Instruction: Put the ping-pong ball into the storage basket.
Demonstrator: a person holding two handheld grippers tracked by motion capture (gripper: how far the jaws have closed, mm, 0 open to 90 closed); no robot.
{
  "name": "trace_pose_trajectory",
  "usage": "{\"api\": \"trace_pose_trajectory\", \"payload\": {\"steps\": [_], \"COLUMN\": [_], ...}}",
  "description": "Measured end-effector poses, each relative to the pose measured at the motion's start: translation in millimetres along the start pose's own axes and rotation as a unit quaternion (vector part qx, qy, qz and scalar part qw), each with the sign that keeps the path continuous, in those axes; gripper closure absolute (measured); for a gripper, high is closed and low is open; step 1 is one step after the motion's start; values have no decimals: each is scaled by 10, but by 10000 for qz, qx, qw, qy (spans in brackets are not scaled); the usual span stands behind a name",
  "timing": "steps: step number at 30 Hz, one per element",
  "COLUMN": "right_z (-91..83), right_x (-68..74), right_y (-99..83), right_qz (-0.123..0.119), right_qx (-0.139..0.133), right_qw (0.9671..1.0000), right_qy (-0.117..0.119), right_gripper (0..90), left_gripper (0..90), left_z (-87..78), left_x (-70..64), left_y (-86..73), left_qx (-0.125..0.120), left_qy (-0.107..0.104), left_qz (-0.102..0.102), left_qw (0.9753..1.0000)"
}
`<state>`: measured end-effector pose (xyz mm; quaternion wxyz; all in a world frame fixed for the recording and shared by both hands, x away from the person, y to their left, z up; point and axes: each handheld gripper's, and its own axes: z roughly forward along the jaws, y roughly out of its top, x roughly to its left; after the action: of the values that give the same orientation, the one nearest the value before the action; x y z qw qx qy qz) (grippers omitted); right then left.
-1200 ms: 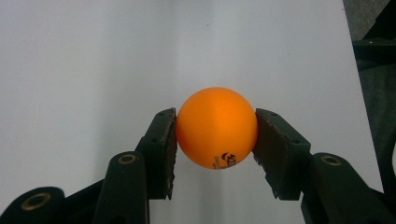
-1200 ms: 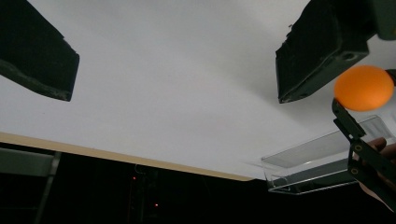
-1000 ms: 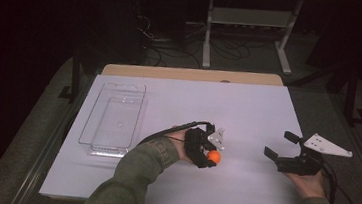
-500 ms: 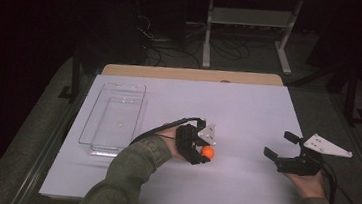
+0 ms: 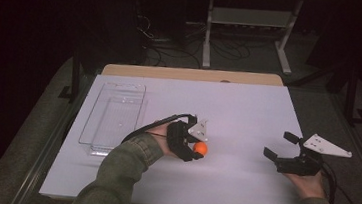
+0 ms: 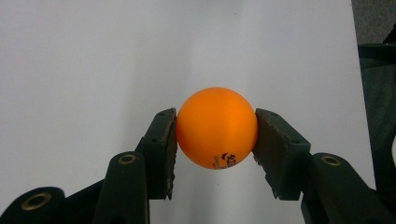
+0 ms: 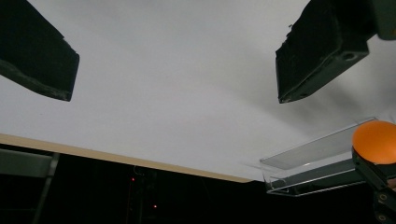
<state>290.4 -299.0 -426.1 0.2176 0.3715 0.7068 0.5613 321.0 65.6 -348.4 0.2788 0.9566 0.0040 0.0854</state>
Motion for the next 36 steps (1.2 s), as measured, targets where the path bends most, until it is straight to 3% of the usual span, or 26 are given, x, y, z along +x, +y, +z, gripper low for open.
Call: {"api": "trace_pose_trajectory", "payload": {"steps": [10,36], "right_z": [-2,-4], "right_x": [3,-1], "right_y": [0,0], "right_qz": [-5,-4], "right_qx": [9,41], "right_qw": [10000,10000], "right_qy": [-3,-23], "right_gripper": [0,0], "left_gripper": [506,506], "left_z": [-167,-535], "left_x": [12,143], "left_y": [-60,-291], "left_qx": [-17,31], "left_qy": [132,409], "left_qz": [-33,-397], "left_qw": [9999,9984]}}
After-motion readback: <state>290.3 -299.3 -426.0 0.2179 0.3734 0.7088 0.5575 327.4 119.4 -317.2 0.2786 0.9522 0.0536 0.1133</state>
